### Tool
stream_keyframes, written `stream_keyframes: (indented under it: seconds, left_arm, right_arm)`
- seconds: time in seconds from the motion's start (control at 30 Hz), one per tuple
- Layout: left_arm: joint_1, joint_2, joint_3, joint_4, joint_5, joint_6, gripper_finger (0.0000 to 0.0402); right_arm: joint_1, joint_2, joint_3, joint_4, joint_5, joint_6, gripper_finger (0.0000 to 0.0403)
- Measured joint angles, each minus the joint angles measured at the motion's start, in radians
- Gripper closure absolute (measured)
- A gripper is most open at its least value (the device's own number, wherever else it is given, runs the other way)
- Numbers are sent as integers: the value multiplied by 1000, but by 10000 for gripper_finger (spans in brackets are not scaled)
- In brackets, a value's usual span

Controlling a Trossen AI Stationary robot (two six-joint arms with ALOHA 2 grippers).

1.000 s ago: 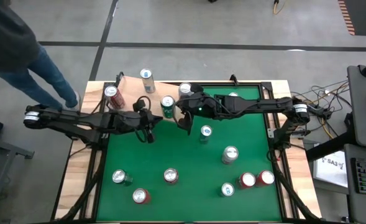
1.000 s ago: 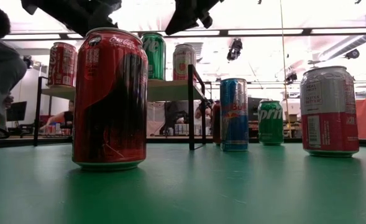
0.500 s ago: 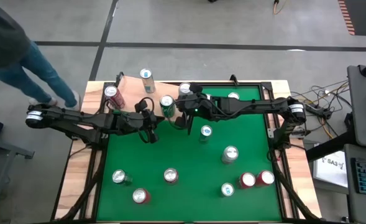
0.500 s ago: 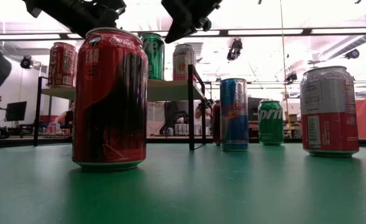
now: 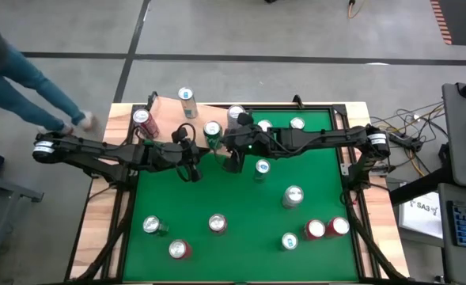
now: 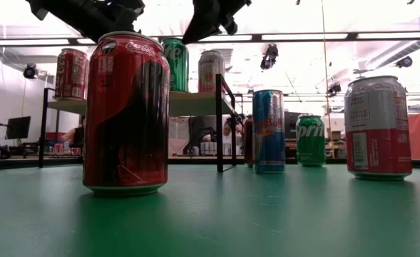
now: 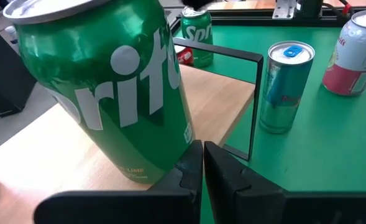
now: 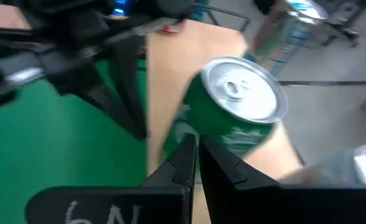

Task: Place canned beverage on shelf
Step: Put the green soda can on the shelf

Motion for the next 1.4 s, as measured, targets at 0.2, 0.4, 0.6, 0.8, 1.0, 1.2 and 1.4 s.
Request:
stream_keyframes:
  seconds: [0.2, 0.4, 0.6, 0.8, 1.0, 1.2, 1.4]
  left_arm:
    - [0, 0, 0, 0, -32, 2, 402]
    - [0, 0, 0, -1, -32, -1, 402]
    - [0, 0, 0, -1, -33, -2, 402]
    - [0, 0, 0, 0, -34, -2, 402]
    - [1, 0, -1, 58, -38, -1, 402]
    - [4, 6, -1, 119, -46, 8, 402]
    - [9, 34, -1, 131, -140, 10, 402]
  right_arm:
    - [-17, -1, 0, 10, 9, -2, 390]
    - [-49, -1, 0, 18, 9, -20, 390]
    - [-51, -1, 0, 33, 10, -27, 390]
    - [-27, -7, 1, -11, 10, -17, 390]
    - [5, -46, 6, -64, 10, 1, 390]
    - [33, -96, 7, -144, 10, 34, 390]
    - [64, -119, 7, -197, 10, 54, 390]
